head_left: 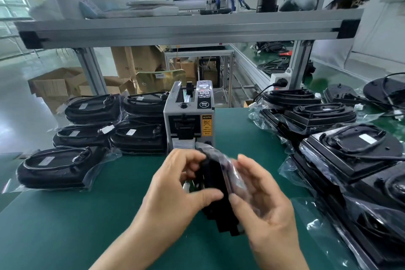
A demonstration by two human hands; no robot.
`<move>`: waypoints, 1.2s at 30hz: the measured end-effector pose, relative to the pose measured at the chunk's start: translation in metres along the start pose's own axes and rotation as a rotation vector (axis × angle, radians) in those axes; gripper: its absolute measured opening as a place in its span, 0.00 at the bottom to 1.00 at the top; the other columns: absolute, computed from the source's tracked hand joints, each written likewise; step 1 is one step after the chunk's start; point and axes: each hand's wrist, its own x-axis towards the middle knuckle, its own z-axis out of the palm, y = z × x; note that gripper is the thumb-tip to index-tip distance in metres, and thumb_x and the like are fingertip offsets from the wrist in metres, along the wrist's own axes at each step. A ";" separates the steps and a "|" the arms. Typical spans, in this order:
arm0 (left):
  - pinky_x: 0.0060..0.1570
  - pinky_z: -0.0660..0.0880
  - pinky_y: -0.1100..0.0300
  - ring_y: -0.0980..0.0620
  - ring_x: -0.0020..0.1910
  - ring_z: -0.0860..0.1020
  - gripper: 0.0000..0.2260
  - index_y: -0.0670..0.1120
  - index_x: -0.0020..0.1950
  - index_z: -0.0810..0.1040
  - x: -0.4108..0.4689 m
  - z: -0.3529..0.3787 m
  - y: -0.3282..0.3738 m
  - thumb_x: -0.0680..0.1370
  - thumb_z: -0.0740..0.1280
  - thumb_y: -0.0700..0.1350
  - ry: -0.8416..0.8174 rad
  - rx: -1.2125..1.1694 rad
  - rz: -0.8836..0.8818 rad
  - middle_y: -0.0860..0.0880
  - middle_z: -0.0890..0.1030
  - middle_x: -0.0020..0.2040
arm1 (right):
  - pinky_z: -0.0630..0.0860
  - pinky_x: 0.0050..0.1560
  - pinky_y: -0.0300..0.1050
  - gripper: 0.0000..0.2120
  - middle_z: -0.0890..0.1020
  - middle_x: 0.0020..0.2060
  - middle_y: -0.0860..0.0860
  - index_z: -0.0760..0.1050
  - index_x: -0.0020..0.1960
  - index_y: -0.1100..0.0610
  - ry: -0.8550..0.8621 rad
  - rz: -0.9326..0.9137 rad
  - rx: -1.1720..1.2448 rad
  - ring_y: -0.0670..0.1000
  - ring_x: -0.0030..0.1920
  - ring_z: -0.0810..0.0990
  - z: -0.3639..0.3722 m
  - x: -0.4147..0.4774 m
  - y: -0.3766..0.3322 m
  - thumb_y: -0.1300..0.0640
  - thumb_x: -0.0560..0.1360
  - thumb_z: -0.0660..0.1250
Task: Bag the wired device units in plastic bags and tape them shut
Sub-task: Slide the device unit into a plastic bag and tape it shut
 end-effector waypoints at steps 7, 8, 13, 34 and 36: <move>0.49 0.72 0.72 0.60 0.48 0.77 0.22 0.56 0.54 0.75 -0.033 0.021 -0.018 0.64 0.77 0.46 0.018 0.142 0.293 0.61 0.76 0.49 | 0.72 0.57 0.30 0.23 0.80 0.52 0.48 0.79 0.54 0.53 0.178 -0.327 -0.689 0.48 0.56 0.80 0.001 -0.021 -0.011 0.59 0.59 0.75; 0.48 0.72 0.72 0.61 0.47 0.77 0.20 0.55 0.54 0.75 -0.035 0.024 -0.019 0.65 0.76 0.43 0.018 0.147 0.322 0.60 0.75 0.49 | 0.70 0.55 0.28 0.23 0.80 0.52 0.48 0.79 0.53 0.54 0.170 -0.328 -0.732 0.46 0.55 0.79 0.001 -0.020 -0.012 0.58 0.58 0.77; 0.47 0.72 0.72 0.61 0.45 0.77 0.16 0.53 0.53 0.76 -0.038 0.025 -0.020 0.67 0.74 0.47 -0.003 0.135 0.326 0.59 0.76 0.47 | 0.75 0.40 0.36 0.10 0.81 0.44 0.45 0.80 0.38 0.56 0.170 -0.334 -0.826 0.47 0.40 0.81 0.001 -0.015 -0.009 0.50 0.72 0.68; 0.33 0.73 0.65 0.58 0.28 0.73 0.07 0.48 0.39 0.83 0.063 0.001 -0.045 0.77 0.70 0.46 0.333 -0.224 -0.447 0.55 0.78 0.29 | 0.71 0.35 0.27 0.13 0.77 0.31 0.47 0.76 0.31 0.53 0.137 0.094 -0.622 0.46 0.36 0.78 -0.011 -0.008 -0.024 0.64 0.63 0.80; 0.26 0.72 0.67 0.58 0.26 0.73 0.05 0.44 0.44 0.82 0.096 -0.001 -0.059 0.79 0.70 0.43 0.362 -0.324 -0.598 0.53 0.79 0.30 | 0.70 0.36 0.28 0.13 0.76 0.32 0.47 0.75 0.30 0.55 0.100 0.087 -0.652 0.45 0.36 0.77 -0.011 -0.005 -0.025 0.64 0.65 0.78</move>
